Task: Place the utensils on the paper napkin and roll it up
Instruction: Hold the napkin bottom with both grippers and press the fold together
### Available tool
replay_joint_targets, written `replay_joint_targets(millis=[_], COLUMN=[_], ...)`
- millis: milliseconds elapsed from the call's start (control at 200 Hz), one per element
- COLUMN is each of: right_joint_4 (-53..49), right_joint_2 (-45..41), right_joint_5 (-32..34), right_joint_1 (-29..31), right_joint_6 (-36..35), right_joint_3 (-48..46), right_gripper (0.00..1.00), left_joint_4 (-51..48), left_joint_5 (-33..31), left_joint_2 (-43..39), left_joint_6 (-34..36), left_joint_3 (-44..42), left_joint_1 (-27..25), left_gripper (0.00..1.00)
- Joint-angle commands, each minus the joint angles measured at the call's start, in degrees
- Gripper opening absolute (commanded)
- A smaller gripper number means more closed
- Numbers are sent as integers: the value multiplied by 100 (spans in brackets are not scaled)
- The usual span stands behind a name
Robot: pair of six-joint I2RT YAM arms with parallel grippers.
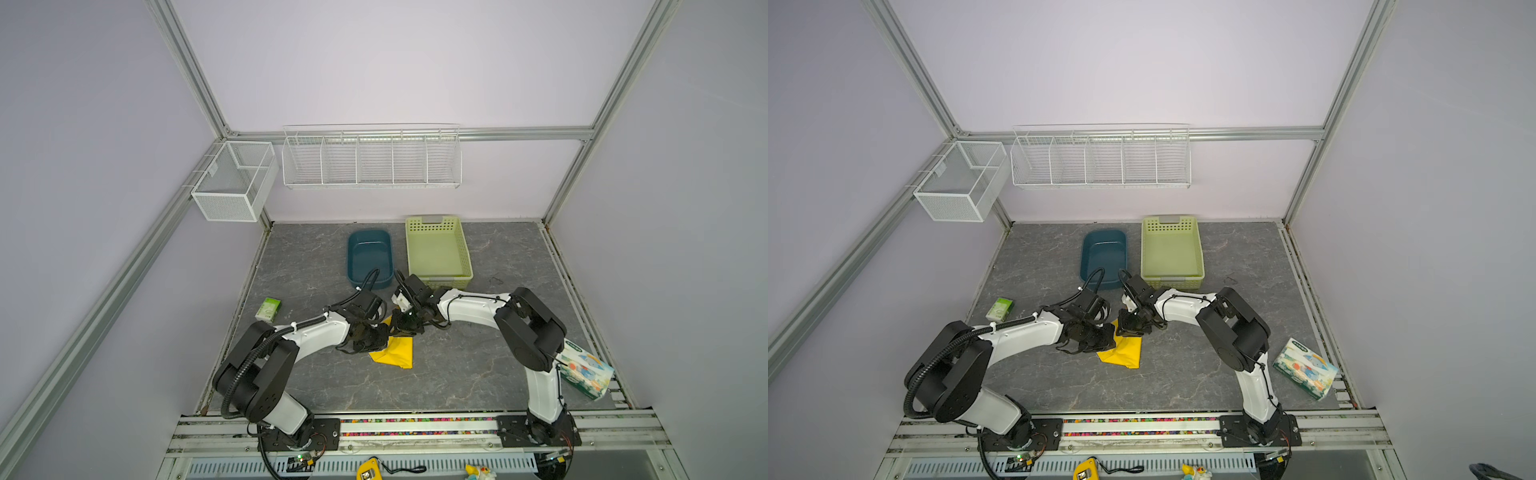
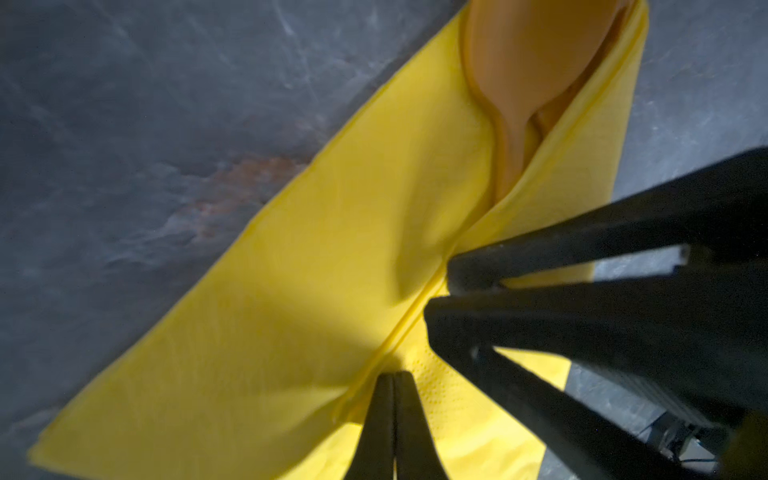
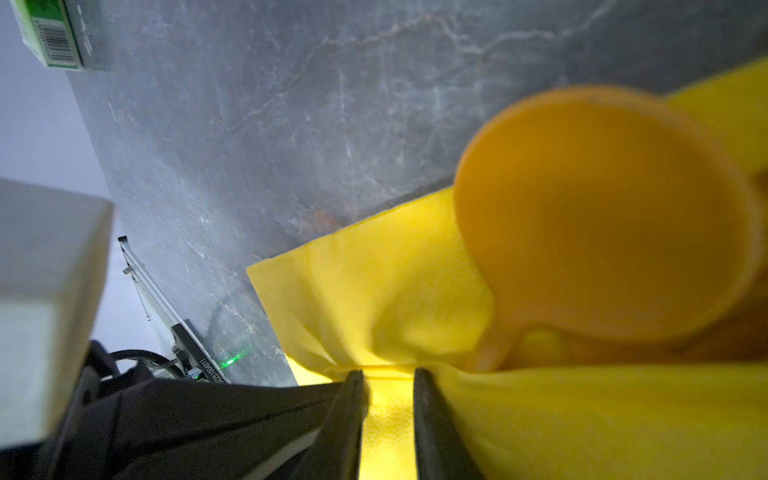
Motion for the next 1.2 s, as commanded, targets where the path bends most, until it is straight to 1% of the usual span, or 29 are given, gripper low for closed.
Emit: replay_joint_targets(millis=[0,170,235,350,485,610,750,990,1195], right_joint_4=[-665,-786,-716,-490,-336,-389,-490,-951,-1017], right_joint_2=[-155,-371,-484,-615,-665,-546,-282,69,170], right_joint_5=[624,809,703,234,-13,-24,-16,300,309], right_joint_1=[-78,-80,-71,-37,50,81,83,24,6], right_joint_6=[-131,-196,-181,-18,149,172,48,-356,-496], right_joint_3=[58,86,70,-44,-232,-348,-276,-165,-178], right_gripper=[29,33,32,28,22,21,21,20,18], left_joint_4=[-296,-268,-270,-287,-296,-286,-296,-346,-409], left_joint_5=[-157,-162,-159,-149,-166,-174,-157,-68,126], left_joint_2=[219,217,230,245,246,226,154,-104,-589], left_joint_6=[15,-5,-13,5,9,10,-8,-44,-62], left_joint_3=[-149,-185,-172,-129,-123,-124,-106,-104,16], left_joint_1=[-14,-14,-14,-14,-14,-14,-10,-14,-14], left_gripper=[0,0,0,0,0,0,0,0,0])
